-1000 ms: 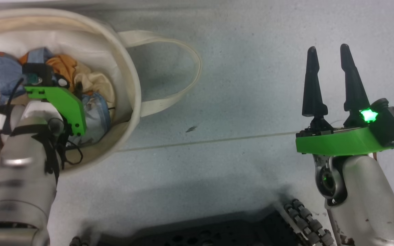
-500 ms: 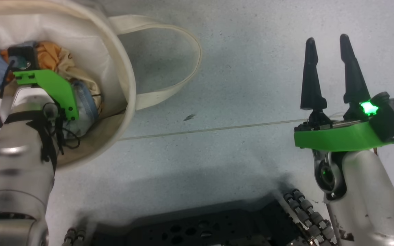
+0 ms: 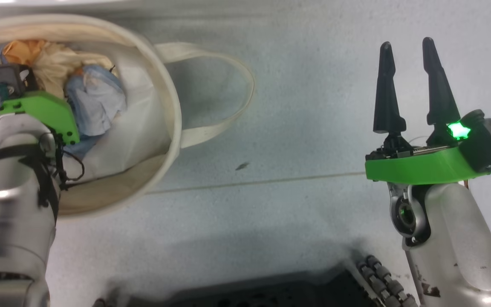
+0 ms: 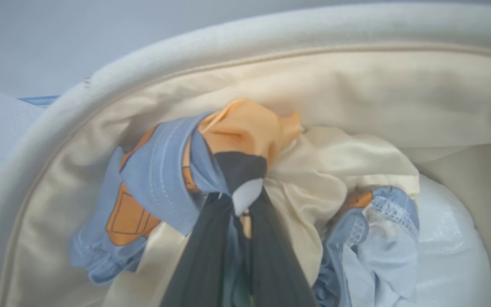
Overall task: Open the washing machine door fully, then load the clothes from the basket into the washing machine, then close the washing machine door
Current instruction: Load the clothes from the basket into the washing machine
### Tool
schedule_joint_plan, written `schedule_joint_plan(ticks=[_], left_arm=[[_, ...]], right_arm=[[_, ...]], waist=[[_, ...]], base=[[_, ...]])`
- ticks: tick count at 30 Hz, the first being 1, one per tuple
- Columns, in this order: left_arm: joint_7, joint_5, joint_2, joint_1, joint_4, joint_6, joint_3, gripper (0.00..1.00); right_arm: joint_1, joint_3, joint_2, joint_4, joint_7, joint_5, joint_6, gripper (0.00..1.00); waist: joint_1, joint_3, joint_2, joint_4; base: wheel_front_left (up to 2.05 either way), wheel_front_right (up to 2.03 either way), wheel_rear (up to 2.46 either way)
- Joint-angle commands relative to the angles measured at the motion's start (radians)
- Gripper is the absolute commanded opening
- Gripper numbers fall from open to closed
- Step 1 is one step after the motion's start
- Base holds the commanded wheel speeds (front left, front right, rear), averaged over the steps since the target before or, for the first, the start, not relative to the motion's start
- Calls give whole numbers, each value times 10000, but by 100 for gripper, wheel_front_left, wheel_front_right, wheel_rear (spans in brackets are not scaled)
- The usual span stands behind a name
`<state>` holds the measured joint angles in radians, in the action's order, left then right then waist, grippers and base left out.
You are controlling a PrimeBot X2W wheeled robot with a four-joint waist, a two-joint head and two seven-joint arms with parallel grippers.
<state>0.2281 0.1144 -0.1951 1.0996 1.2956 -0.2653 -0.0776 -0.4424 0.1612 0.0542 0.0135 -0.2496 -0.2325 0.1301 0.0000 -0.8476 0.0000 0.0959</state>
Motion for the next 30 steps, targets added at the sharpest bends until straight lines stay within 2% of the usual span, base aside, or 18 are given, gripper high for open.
schedule_joint_plan(ticks=[1,3,8,16,17,20,24,30], left_arm=[[258,226,-505,-628,-334,92,313,0],[321,422,-516,-905,-848,260,489,0],[333,600,-392,-2241,-3552,605,936,0],[335,325,371,-4516,-7387,1423,1585,0],[335,325,371,-4516,-7387,1423,1585,0],[335,92,784,-5450,-8918,1855,1855,0],[336,24,1114,-6236,-10271,2228,2194,0],[336,58,1393,-7287,-11627,2538,2545,0]], right_arm=[[389,243,-40,192,-122,-85,6,100],[428,238,-40,135,-122,-165,6,100],[553,267,-40,6,-122,-293,6,100],[937,310,-40,-274,-122,-480,6,100],[937,310,-40,-274,-122,-480,6,100],[1183,244,-40,-385,-122,-586,6,100],[1405,136,-40,-437,-122,-693,6,100],[1801,-38,-40,-491,-122,-873,6,100]], waist=[[0,500,0,-53],[0,849,0,-86],[0,1728,0,-206],[0,3230,0,-387],[0,3230,0,-387],[0,3927,0,-447],[0,4575,0,-458],[0,5531,0,-445]], base=[[0,0,0],[0,0,0],[0,0,0],[0,0,0],[0,0,0],[0,0,0],[0,0,0],[0,0,0]])
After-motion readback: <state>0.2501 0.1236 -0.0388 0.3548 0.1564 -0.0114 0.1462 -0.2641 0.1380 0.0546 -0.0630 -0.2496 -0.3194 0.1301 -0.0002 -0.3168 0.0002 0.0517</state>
